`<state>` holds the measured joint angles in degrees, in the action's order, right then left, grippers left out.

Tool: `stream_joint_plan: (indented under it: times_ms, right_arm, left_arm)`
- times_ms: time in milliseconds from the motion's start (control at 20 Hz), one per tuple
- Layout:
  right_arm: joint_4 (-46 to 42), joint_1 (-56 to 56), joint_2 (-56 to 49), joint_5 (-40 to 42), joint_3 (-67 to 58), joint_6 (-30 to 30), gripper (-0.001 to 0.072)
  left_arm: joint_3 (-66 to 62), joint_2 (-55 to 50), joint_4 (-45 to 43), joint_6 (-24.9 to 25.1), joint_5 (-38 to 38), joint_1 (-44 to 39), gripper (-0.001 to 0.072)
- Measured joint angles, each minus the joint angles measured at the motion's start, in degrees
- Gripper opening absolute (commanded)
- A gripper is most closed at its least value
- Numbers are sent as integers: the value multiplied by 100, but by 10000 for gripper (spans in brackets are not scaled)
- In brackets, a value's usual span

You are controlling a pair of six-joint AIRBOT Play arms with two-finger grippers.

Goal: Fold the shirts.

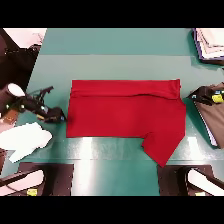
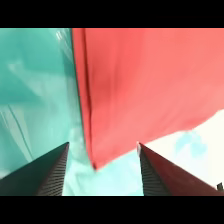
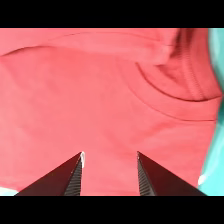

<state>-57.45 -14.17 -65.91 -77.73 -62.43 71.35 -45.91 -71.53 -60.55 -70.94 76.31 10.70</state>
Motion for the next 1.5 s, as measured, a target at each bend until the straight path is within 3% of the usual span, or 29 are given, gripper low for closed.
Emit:
stream_joint_plan:
  times_ms: [450, 500, 550, 600, 800, 1050, 1400, 1500]
  right_arm:
    - [229, 260, 197, -70, 157, -127, 362]
    - [236, 284, 199, -76, 160, -131, 362]
    - [234, 289, 203, -101, 162, -131, 362]
    - [225, 284, 205, -155, 164, -131, 362]
    - [138, -68, 289, -487, 461, -136, 360]
    - [-815, -850, 811, -671, 1869, 0, 366]
    - [-1196, -960, 1091, -391, 3504, 66, 361]
    - [-1067, -726, 1113, -254, 3661, 136, 288]
  left_arm:
    - [1344, 562, 697, 131, -616, 15, 494]
    - [1392, 566, 769, 151, -662, 15, 251]
    - [1438, 562, 769, 186, -782, 13, 63]
    - [1475, 551, 754, 199, -866, 13, 25]
    - [1377, 577, 903, 227, -894, 9, 24]
    - [1047, 769, 988, 234, -846, 7, 24]
    - [925, 839, 1012, 240, -837, 7, 25]
    - [914, 846, 1019, 240, -835, 7, 25]
